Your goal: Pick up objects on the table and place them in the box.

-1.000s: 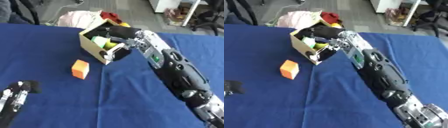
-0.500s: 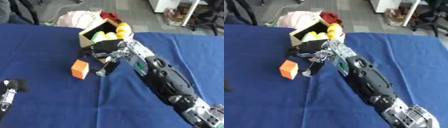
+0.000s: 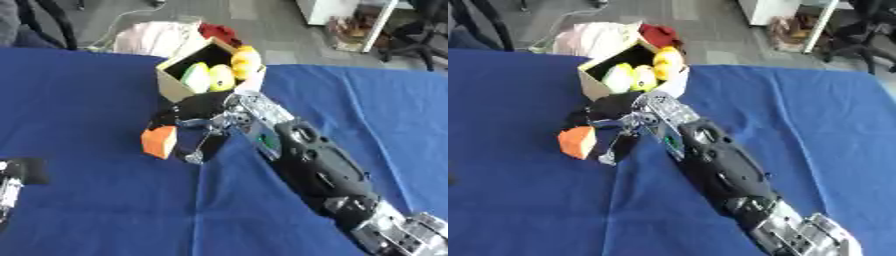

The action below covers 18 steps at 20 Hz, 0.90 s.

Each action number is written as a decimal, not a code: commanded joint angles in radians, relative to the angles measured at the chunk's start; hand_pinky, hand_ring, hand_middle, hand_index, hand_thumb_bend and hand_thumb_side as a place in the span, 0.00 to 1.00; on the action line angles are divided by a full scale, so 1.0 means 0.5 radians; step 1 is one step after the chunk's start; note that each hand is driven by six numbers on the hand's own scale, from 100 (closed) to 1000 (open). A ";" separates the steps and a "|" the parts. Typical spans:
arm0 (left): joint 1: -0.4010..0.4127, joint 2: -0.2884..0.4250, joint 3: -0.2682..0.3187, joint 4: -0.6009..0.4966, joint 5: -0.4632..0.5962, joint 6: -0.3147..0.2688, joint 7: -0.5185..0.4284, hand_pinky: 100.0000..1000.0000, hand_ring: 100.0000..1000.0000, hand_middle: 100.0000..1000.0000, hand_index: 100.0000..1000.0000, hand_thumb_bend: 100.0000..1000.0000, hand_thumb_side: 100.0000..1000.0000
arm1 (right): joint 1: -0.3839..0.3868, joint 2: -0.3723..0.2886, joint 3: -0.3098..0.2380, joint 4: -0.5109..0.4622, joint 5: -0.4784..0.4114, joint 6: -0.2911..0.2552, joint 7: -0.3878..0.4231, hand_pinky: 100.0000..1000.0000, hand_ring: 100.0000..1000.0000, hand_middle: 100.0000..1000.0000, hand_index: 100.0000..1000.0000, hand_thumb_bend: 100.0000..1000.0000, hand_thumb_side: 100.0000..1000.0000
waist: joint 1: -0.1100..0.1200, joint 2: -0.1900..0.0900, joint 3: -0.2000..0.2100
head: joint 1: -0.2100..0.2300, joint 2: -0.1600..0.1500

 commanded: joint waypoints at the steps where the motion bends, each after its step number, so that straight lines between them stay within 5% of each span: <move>1: -0.014 0.007 0.017 -0.047 -0.004 -0.005 0.007 0.62 0.49 0.43 0.62 0.00 0.75 | -0.034 0.027 -0.031 -0.011 0.043 -0.011 -0.033 0.88 0.92 1.00 1.00 0.00 0.18 | 0.027 -0.032 0.008 | -0.018 -0.023; 13: -0.033 -0.001 0.007 -0.049 0.001 -0.010 -0.011 0.62 0.49 0.43 0.62 0.00 0.75 | -0.002 0.187 -0.103 0.130 0.345 0.009 -0.187 0.89 0.93 1.00 1.00 0.00 0.22 | 0.024 -0.011 0.055 | -0.074 -0.039; 18: -0.039 -0.004 0.006 -0.045 0.000 -0.008 -0.016 0.62 0.49 0.43 0.62 0.00 0.75 | 0.018 0.220 -0.144 0.205 0.469 0.028 -0.258 0.79 0.83 0.93 0.98 0.00 0.21 | 0.022 -0.006 0.065 | -0.083 -0.043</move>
